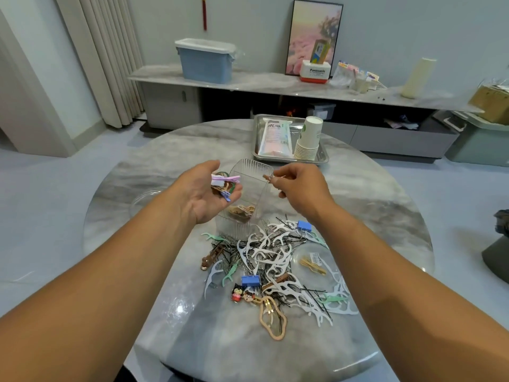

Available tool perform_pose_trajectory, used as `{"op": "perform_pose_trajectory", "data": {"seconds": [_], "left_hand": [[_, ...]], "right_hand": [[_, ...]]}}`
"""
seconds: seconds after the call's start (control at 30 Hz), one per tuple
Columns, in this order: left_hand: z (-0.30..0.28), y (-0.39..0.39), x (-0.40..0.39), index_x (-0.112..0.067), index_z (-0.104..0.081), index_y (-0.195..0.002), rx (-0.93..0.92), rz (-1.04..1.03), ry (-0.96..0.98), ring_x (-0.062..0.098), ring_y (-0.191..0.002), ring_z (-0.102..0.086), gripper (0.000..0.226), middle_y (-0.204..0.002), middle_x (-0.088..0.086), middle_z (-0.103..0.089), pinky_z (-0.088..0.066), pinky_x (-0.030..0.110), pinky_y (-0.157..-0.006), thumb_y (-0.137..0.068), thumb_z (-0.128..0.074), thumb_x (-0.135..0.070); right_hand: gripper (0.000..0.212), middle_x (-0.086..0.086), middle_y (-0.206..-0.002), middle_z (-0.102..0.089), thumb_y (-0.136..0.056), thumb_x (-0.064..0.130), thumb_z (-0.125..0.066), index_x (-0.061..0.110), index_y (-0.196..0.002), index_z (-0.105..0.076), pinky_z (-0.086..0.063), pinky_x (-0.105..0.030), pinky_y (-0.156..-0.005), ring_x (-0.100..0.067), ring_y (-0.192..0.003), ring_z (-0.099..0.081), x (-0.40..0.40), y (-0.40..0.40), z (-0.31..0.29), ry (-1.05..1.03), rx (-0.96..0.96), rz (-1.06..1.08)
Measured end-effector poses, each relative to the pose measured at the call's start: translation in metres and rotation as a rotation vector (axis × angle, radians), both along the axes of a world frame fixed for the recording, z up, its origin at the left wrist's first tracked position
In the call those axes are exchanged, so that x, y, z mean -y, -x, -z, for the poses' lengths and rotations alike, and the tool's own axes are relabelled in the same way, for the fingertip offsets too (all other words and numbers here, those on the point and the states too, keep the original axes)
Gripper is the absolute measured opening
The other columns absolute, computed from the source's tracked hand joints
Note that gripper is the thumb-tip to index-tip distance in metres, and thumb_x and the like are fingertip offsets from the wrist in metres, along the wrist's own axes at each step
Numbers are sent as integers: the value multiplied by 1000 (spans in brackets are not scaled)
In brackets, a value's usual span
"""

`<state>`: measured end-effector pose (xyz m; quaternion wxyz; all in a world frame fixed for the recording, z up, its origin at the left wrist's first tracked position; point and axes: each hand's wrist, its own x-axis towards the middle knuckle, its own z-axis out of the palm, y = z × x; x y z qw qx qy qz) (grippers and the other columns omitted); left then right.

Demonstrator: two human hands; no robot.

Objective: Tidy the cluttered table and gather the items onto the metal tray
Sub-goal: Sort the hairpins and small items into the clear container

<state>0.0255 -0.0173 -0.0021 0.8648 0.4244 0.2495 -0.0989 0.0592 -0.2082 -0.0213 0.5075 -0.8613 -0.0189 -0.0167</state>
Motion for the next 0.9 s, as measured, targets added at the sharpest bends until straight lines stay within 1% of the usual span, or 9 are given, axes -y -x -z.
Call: {"op": "perform_pose_trajectory", "data": {"seconds": [0.1,0.2,0.27,0.37,0.53,0.63,0.73,0.8,0.9], "left_hand": [[-2,-7,1,9,-40,-138,34,39,118,28,-113,-54,67,-141,24,-50,-44,38,-112,-105,-43,-49],[-3,-11,-1,20,-43,-128,92,143,268,34,-116,-59,94,-131,34,-57,-50,42,-103,-98,-38,-69],[-2,-12,-1,25,-36,-130,117,227,300,48,-120,-57,109,-128,41,-56,-45,51,-107,-92,-37,-78],[1,-15,2,17,-11,-151,101,239,247,48,-139,-41,123,-151,39,-33,-26,52,-122,-86,-37,-84],[3,-17,8,4,4,-157,95,115,280,47,-150,-18,121,-163,33,-4,-23,53,-120,-86,-41,-83],[3,-18,11,1,5,-158,117,40,309,47,-151,-11,121,-163,32,0,-17,53,-124,-85,-43,-83],[2,-16,14,0,3,-159,134,-18,320,48,-151,-13,117,-163,32,-1,-18,53,-124,-87,-44,-80],[3,-15,15,1,-2,-158,138,20,245,46,-150,-20,112,-163,31,-6,-23,51,-123,-90,-43,-77],[8,-15,15,8,-19,-155,112,190,-102,38,-151,-23,97,-163,28,-16,-26,45,-123,-98,-41,-68]], "right_hand": [[23,-9,-95,-72,-97,4,-65,8,-119,-69,-60,-26,-67,-14,-71,-69,-20,-3,-2,-102,19,-17],[29,-13,-97,-73,-99,1,-59,6,-127,-65,-62,-39,-84,-21,-83,-74,-32,-4,2,-164,-24,-65],[30,-13,-100,-72,-101,2,-56,7,-130,-64,-62,-39,-86,-23,-89,-74,-34,-4,6,-179,-43,-91],[27,-11,-100,-72,-101,2,-54,9,-124,-66,-63,-34,-82,-20,-86,-73,-27,-6,8,-177,-6,-40],[22,-10,-100,-71,-100,2,-53,11,-113,-68,-63,-31,-77,-16,-77,-71,-2,-9,7,-150,-17,39],[17,-10,-97,-72,-99,4,-60,11,-111,-69,-63,-36,-79,-19,-79,-72,8,-4,10,-112,-41,19],[8,-1,-85,-73,-94,11,-71,19,-94,-71,-61,-29,-70,-14,-74,-71,7,7,13,6,1,-125],[16,8,-77,-70,-91,15,-74,27,-83,-69,-56,-25,-67,-7,-70,-67,3,12,17,163,61,-187],[11,12,-81,-69,-93,16,-72,26,-89,-72,-56,-31,-76,-7,-77,-65,-5,17,24,282,111,-217]]}}
